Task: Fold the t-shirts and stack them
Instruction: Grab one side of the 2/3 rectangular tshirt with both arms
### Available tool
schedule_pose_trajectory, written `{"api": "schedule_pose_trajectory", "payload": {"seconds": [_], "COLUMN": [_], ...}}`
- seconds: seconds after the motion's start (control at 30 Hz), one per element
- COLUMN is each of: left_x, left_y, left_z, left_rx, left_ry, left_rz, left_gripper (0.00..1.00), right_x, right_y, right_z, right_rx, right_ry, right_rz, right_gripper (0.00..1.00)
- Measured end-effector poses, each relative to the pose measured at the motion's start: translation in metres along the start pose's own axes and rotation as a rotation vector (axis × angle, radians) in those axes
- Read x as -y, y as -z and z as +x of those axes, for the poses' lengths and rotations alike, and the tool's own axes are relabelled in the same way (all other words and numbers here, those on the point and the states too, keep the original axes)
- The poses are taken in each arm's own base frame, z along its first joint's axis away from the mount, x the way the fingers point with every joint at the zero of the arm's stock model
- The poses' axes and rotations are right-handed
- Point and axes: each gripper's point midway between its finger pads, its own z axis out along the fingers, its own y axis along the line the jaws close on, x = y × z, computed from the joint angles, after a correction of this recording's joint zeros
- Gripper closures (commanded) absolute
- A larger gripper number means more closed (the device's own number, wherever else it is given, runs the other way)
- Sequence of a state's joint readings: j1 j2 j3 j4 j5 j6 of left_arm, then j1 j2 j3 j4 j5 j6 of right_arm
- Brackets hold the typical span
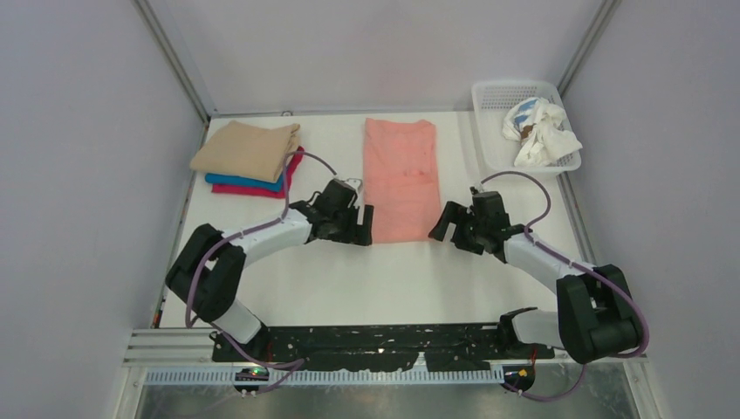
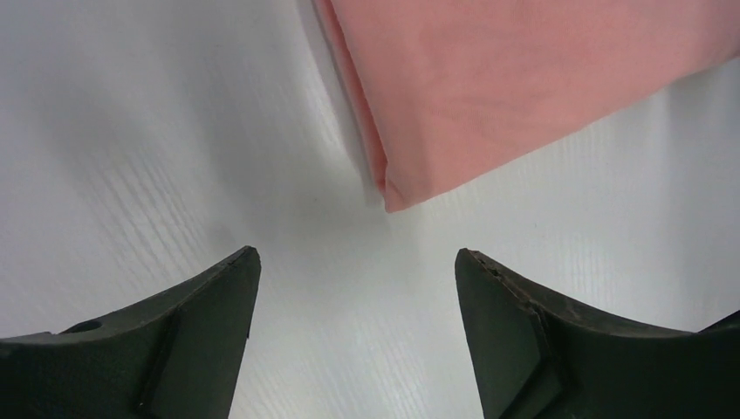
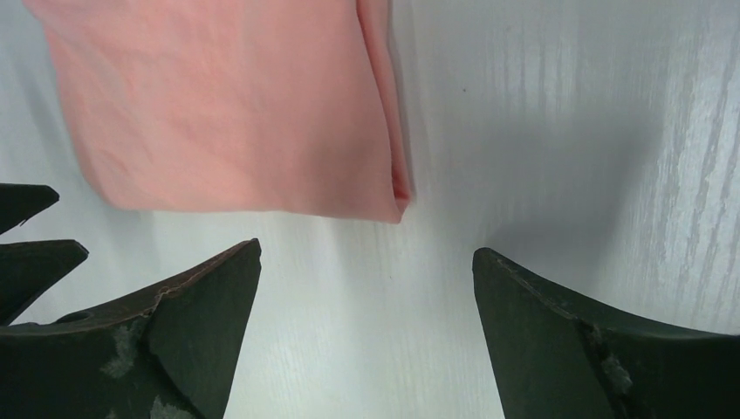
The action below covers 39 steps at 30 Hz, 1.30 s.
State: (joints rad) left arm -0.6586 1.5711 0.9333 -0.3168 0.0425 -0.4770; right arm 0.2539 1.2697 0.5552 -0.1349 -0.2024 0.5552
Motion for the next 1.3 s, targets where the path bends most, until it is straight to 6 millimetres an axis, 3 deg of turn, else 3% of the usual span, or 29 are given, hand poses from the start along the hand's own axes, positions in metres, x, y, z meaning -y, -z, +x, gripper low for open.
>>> {"api": "schedule_pose_trajectory", "payload": {"seconds": [0.1,0.33,0.43,0.67,0.97,1.13,1.3], "left_x": [0.006,0.008,0.016,0.022,0.023,0.023,0.023], "left_y": [-0.006,-0.029,-0.036,-0.044,-0.046,-0.046,-0.046], "left_z": [0.000,0.008,0.000,-0.003,-0.001,-0.001,-0.001], "left_rx": [-0.002,-0.057,-0.054,-0.062,-0.065,-0.064,-0.064], "left_ry": [0.040,0.112,0.131,0.149,0.146,0.144,0.144], "left_rz": [0.019,0.012,0.036,0.061,0.068,0.069,0.069], "left_gripper": [0.27,0.49,0.61,0.98,1.00,1.00,1.00], "right_x": [0.005,0.001,0.002,0.001,-0.001,0.000,0.000], "right_y": [-0.001,-0.004,-0.008,-0.018,-0.027,-0.030,-0.031], "right_z": [0.008,0.004,0.003,-0.001,-0.007,-0.006,-0.004], "right_rx": [-0.016,0.012,0.012,0.024,0.041,0.030,0.020], "right_ry": [-0.017,-0.036,-0.042,-0.048,-0.059,-0.060,-0.063], "right_rz": [0.008,-0.009,-0.010,-0.019,-0.026,-0.025,-0.027], "right_gripper": [0.03,0.21,0.31,0.38,0.49,0.65,0.62]}}
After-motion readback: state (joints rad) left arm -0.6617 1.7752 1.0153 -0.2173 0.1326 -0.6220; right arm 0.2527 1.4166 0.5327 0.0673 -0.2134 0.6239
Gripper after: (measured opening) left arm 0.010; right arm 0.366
